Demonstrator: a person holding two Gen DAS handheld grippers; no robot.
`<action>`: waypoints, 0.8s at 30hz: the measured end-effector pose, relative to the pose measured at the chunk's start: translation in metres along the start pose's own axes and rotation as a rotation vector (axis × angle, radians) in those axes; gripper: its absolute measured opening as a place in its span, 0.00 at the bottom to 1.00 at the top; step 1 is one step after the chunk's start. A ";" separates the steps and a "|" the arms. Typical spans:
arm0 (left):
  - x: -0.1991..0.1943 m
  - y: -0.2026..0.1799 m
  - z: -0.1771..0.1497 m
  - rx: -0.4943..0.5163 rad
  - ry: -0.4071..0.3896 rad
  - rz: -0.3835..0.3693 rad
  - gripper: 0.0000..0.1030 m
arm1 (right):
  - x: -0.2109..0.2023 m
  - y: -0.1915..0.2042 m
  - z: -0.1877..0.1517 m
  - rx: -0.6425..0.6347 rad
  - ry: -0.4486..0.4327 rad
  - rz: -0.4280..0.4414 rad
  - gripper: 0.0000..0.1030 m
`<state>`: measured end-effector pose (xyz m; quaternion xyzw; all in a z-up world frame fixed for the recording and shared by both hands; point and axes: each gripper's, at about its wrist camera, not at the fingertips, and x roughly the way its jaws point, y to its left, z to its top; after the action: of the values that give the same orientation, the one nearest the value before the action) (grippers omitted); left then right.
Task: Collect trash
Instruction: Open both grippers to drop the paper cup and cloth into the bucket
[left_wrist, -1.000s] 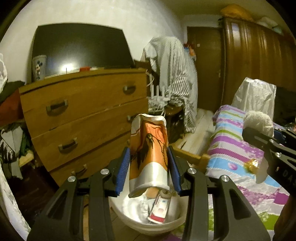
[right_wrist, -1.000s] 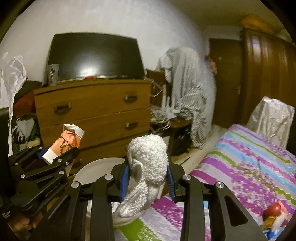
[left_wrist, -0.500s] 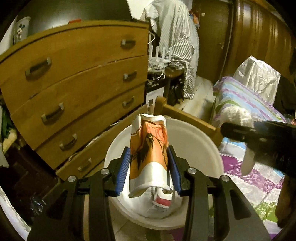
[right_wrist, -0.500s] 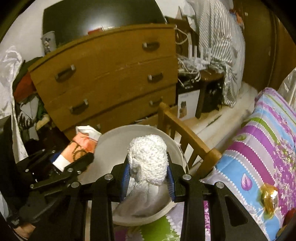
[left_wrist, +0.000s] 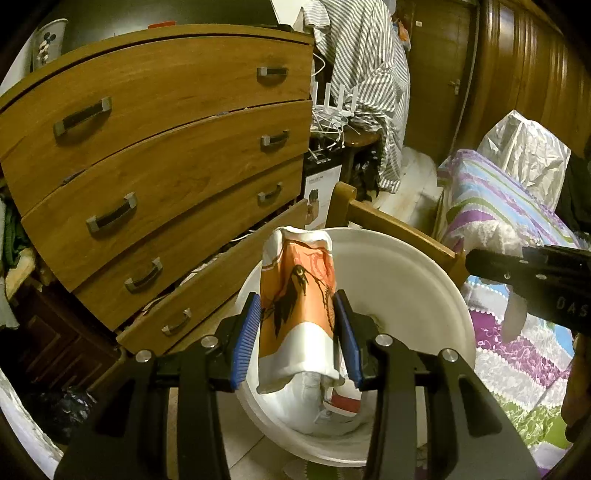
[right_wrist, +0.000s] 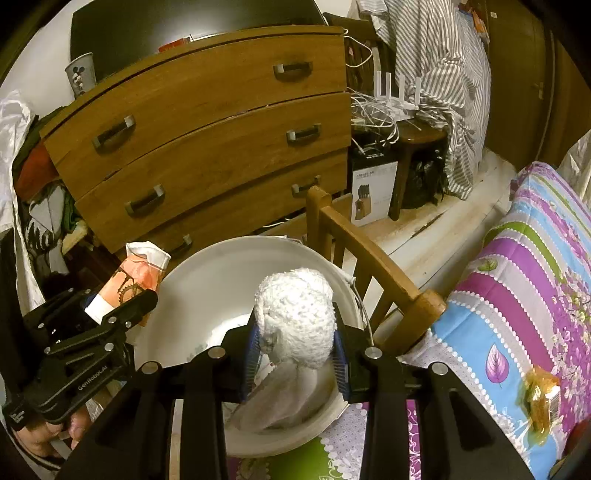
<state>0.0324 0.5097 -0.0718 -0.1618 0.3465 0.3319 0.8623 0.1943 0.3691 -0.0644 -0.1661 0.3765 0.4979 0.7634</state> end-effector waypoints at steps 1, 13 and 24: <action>0.001 0.000 0.000 0.000 0.002 -0.001 0.38 | 0.000 0.000 0.000 0.001 0.000 -0.001 0.34; 0.004 -0.002 -0.001 0.014 0.000 0.024 0.50 | -0.001 -0.001 0.001 0.009 -0.009 -0.001 0.48; 0.004 0.000 -0.003 0.019 0.002 0.024 0.54 | -0.013 -0.010 -0.002 0.038 -0.031 0.002 0.52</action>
<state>0.0334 0.5097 -0.0762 -0.1496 0.3526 0.3388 0.8594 0.1995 0.3553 -0.0574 -0.1433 0.3743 0.4941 0.7715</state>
